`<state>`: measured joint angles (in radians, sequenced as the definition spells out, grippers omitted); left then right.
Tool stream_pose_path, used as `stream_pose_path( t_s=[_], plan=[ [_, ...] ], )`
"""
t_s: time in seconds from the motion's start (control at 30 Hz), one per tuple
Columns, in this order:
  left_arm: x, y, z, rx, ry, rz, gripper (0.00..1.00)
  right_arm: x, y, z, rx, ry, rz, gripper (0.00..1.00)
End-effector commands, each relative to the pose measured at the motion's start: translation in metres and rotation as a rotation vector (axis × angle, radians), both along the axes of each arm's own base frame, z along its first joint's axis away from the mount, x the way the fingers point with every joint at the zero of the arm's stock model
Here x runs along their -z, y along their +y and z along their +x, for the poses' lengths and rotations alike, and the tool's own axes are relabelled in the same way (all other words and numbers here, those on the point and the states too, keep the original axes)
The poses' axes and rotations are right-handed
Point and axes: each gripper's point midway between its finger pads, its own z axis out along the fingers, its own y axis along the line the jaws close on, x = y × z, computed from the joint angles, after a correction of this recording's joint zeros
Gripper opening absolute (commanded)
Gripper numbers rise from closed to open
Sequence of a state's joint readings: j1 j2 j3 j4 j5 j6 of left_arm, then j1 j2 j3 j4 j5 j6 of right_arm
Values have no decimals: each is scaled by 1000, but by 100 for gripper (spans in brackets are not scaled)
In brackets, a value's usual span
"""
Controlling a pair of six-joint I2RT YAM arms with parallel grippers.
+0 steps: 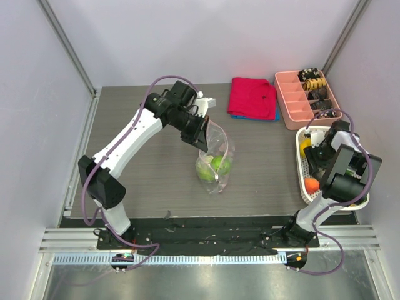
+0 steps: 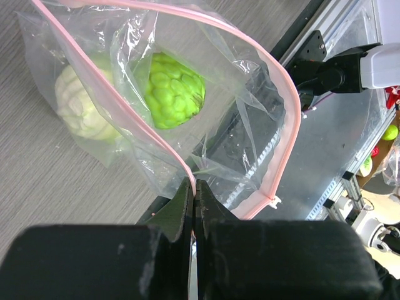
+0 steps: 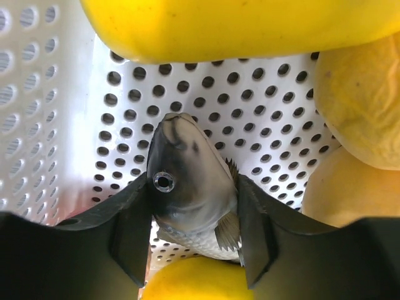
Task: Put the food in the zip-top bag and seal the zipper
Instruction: Pick up the fake fish from the bin, then place the fake fish in the zipper food storage bag.
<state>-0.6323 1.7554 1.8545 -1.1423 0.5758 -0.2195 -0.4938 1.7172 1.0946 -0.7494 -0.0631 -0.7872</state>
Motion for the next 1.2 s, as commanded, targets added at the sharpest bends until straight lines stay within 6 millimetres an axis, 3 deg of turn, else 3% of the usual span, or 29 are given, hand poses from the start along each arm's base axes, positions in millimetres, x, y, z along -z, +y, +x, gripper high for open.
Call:
stream_pose_path(
  t_s=[0.0,0.27,0.47,0.53,0.67,0.77,0.87,0.97,1.03,1.07,1.1,1.13,1.17],
  plan=[
    [-9,-1,5,9,-41,-18,0,-22,-2,4,-16,-38,-26,49],
    [-7,2,3,8,-42,-11,0,-114,5,48,2,-280,18,36],
    [-9,4,6,1,-40,-14,0,-163,23,59,12,-373,105,33],
    [-9,4,7,-3,-38,-15,0,-183,37,61,0,-425,163,33],
    [-8,5,7,-3,-33,-16,0,-205,59,62,18,-459,278,32],
    [-9,4,8,-5,-32,-20,0,-228,84,56,-1,-480,399,32],
    [-8,4,7,-6,-23,-23,0,-275,119,60,-42,-599,574,32],
    [-6,4,7,-7,-16,-23,0,-341,154,72,-78,-771,757,32],
    [-6,3,8,-10,-13,-24,0,-367,187,75,-3,-771,953,32],
    [-6,3,8,-9,-11,-24,0,-406,199,77,-94,-918,959,32],
    [-6,2,9,-10,-12,-23,0,-409,229,75,-138,-899,1031,32],
    [-6,2,9,-9,-9,-24,0,-424,245,70,-101,-884,1121,31],
    [-7,2,10,-10,-11,-26,0,-449,260,70,-180,-980,1145,31]
  ],
)
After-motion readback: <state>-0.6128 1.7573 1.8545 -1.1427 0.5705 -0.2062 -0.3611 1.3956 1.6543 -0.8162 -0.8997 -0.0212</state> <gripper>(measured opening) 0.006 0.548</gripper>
